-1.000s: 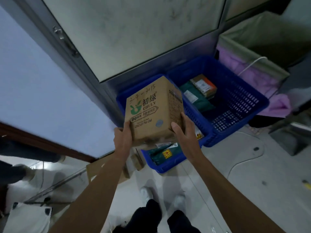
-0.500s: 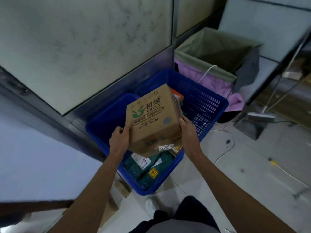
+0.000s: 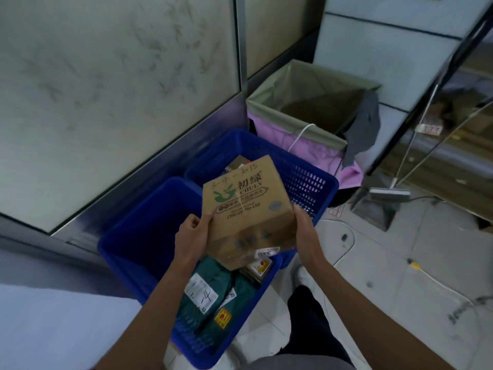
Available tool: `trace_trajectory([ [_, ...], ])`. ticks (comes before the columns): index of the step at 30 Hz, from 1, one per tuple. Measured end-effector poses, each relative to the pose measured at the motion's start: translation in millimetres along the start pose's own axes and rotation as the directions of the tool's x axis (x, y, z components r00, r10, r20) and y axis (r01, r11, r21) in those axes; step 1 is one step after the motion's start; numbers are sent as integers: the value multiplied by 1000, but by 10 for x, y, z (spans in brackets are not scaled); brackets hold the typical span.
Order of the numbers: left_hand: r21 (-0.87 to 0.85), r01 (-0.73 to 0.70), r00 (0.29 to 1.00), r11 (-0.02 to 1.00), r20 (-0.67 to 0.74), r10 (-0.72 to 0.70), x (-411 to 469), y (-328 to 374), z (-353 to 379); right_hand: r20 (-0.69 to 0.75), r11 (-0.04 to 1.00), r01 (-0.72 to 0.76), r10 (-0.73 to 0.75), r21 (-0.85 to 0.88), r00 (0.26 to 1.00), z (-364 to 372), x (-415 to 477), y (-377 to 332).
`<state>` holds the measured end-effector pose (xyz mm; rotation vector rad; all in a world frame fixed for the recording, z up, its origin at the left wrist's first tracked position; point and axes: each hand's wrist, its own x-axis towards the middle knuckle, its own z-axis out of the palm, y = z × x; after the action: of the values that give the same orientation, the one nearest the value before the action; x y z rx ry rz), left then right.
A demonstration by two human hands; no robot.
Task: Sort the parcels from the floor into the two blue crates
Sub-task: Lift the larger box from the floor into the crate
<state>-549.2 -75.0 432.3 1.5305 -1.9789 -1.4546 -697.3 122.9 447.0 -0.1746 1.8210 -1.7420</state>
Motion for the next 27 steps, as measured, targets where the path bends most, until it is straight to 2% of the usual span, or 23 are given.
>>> trace_trajectory([
  [3, 11, 36, 999, 999, -4, -36, 170, 117, 419, -16, 996, -86, 85, -9, 996, -283, 500, 31],
  [5, 3, 88, 996, 996, -10, -88, 292, 218, 736, 23, 991, -130, 130, -23, 991, -468, 890, 20],
  [10, -207, 268, 962, 941, 1, -273, 541, 468, 1353, 123, 975, -195, 207, -102, 971, -755, 1780, -143],
  [17, -395, 369, 907, 841, -45, -419, 619, 678, 1514, 241, 960, -199, 244, -196, 939, -715, 2378, -463],
  [21, -453, 356, 917, 818, -1, -399, 573, 815, 1453, 279, 923, -218, 310, -317, 909, -639, 2510, -542],
  [24, -448, 346, 927, 824, 28, -374, 563, 862, 1454, 273, 816, -330, 493, -474, 826, -648, 2606, -584],
  [27, -451, 360, 926, 817, 66, -371, 553, 836, 1514, 296, 816, -265, 459, -514, 838, -715, 2699, -641],
])
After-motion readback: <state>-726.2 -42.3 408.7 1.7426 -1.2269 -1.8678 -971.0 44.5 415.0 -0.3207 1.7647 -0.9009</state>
